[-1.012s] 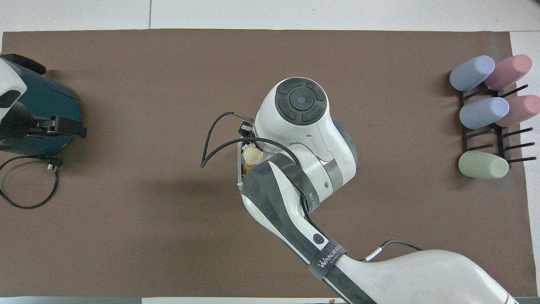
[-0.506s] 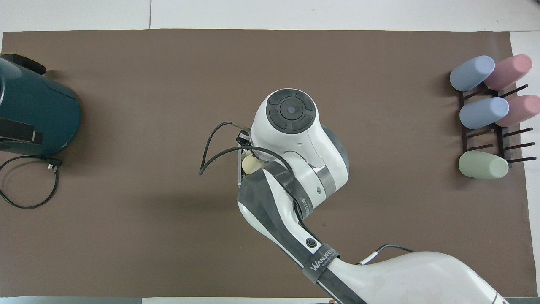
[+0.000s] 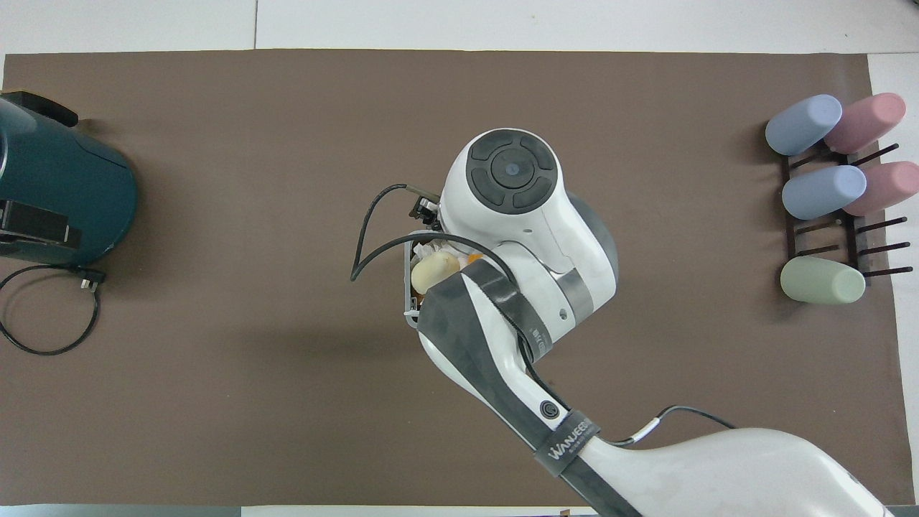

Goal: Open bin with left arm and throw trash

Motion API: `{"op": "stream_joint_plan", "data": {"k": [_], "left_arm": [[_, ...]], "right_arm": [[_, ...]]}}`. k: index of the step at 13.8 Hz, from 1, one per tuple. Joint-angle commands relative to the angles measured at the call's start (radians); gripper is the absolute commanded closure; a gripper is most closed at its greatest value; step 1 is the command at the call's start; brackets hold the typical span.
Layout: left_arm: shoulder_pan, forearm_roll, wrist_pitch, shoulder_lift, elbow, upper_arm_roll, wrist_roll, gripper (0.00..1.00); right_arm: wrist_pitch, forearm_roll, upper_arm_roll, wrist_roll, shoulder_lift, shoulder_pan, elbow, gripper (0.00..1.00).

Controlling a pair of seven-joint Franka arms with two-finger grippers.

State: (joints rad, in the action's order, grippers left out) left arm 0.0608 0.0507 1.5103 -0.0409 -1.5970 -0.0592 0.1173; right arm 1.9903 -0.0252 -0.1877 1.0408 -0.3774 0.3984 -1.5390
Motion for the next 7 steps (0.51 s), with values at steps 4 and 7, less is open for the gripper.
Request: {"op": "stream_joint_plan", "data": {"k": [4,7], "left_arm": [[0.004,-0.02,-0.013,-0.007,0.002,0.001,-0.008,0.0],[0.004,-0.049,-0.01,-0.007,0.006,0.007,-0.064,0.0]], "right_arm": [[-0.201,-0.076,-0.002,-0.471,0.09,-0.249,0.019,0.0],[-0.306,-0.07,-0.004,-0.62,0.181,-0.369,0.02,0.0]]}}
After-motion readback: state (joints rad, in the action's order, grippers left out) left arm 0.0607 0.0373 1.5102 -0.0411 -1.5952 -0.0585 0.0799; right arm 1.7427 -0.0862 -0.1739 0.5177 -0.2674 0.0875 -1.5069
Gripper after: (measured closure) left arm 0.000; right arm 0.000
